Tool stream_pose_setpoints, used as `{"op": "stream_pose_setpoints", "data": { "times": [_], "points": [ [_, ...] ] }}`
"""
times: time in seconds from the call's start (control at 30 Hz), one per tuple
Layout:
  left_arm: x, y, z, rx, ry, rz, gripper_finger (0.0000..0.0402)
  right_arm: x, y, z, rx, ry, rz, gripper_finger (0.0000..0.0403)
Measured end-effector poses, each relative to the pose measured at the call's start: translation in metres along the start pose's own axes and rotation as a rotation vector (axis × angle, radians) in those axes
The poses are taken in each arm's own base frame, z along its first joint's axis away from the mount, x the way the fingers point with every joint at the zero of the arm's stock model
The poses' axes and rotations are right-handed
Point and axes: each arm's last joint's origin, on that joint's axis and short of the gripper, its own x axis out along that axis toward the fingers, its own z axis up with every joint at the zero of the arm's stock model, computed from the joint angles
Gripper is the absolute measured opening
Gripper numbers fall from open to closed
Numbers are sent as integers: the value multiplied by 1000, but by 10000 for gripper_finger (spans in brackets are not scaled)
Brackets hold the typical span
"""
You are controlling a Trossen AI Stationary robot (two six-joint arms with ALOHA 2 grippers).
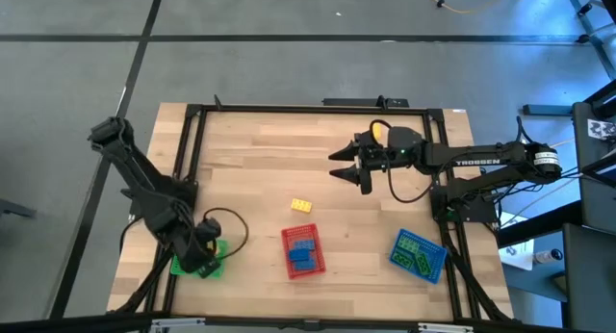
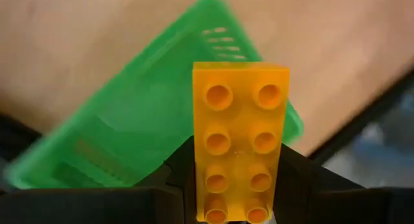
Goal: Sort & place blocks by color
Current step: Put the left yellow game piece into the green bin
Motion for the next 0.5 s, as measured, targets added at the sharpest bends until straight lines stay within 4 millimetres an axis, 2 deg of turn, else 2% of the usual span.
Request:
{"op": "stream_pose_setpoints", "data": {
  "times": [0.2,0.37,0.5],
  "points": [
    [26,6,-8,-326,-51,43,123,0,0,0,0,5,-2,287],
    [40,7,-10,-430,-76,97,123,0,0,-1,-2,5,-2,287],
    [48,5,-10,-437,-81,103,123,0,0,-1,-4,5,-3,287]
  ]
}}
